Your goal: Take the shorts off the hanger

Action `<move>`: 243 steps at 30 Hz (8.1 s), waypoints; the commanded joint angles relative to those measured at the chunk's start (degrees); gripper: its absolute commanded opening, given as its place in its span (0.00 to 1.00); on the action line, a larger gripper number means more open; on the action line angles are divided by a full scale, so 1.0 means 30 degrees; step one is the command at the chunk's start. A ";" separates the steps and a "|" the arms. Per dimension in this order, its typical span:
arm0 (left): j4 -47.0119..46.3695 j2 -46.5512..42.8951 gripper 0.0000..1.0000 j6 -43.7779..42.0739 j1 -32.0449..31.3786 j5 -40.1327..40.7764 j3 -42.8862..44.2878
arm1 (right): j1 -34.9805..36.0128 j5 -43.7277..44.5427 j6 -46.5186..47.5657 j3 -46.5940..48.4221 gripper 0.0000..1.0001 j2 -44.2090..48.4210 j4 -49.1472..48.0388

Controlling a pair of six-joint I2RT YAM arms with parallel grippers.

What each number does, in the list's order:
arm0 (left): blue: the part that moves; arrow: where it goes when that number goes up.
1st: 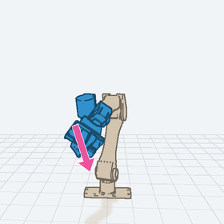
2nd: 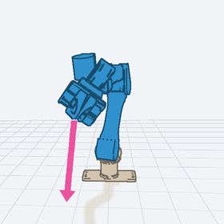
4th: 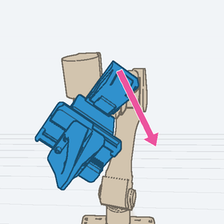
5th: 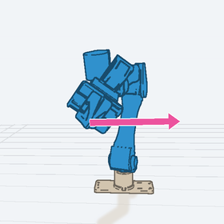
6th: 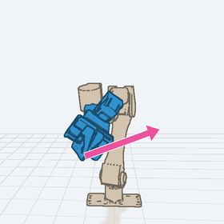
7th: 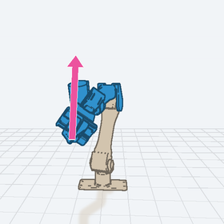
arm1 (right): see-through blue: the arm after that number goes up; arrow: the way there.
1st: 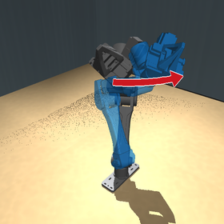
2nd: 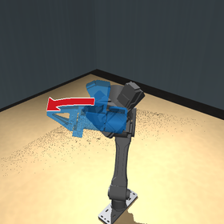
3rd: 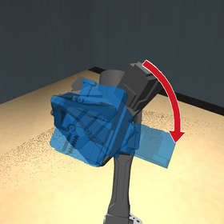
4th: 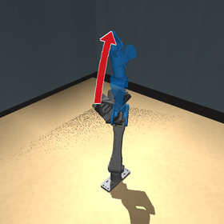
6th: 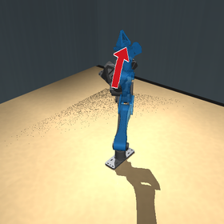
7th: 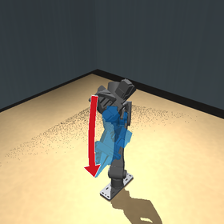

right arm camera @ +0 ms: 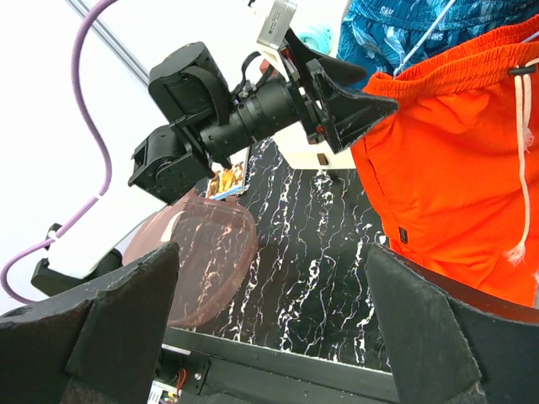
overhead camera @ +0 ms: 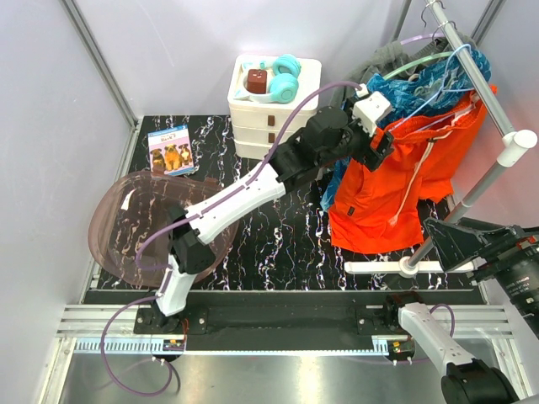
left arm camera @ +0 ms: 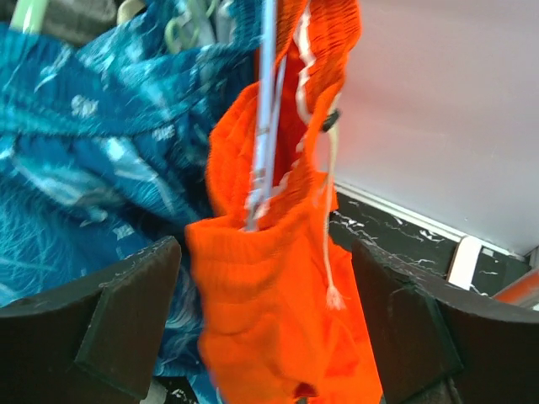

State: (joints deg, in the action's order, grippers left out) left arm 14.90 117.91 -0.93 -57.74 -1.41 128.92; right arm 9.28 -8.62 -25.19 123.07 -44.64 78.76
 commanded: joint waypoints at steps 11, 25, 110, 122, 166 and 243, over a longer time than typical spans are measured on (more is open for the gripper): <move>-0.1215 0.0685 0.76 0.1217 0.0876 -0.2517 0.0149 | 0.0101 0.0003 -0.0363 0.0228 1.00 -0.0412 0.4772; -0.1479 0.1774 0.00 0.1804 0.0788 -0.4307 0.1440 | 0.0130 0.0267 0.0134 0.0492 1.00 -0.0763 0.4772; 0.9009 -1.3258 0.00 0.8073 0.1198 -0.8612 -0.6618 | 0.2825 -0.2131 0.4354 0.0826 0.65 -1.0965 -0.3572; 0.9713 -1.2379 0.00 0.7956 0.1227 -0.9345 -0.5563 | 0.2855 -0.3805 0.4003 -0.3987 0.18 -0.9114 -0.9465; 0.8189 -2.4535 0.00 1.0797 0.2399 0.0998 -1.7661 | 0.2884 0.5599 -0.1591 -0.5601 0.00 -0.3811 -1.0107; 1.2822 -2.2544 0.00 0.0246 0.2661 1.5769 -1.1530 | 0.5199 -0.3982 -0.5490 -0.9996 0.00 -0.1935 -1.1312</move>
State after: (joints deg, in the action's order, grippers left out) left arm 59.40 54.11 -10.70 -50.50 52.99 103.57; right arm 24.45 -22.59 -41.23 94.28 -50.57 49.12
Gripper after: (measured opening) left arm 0.019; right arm 0.066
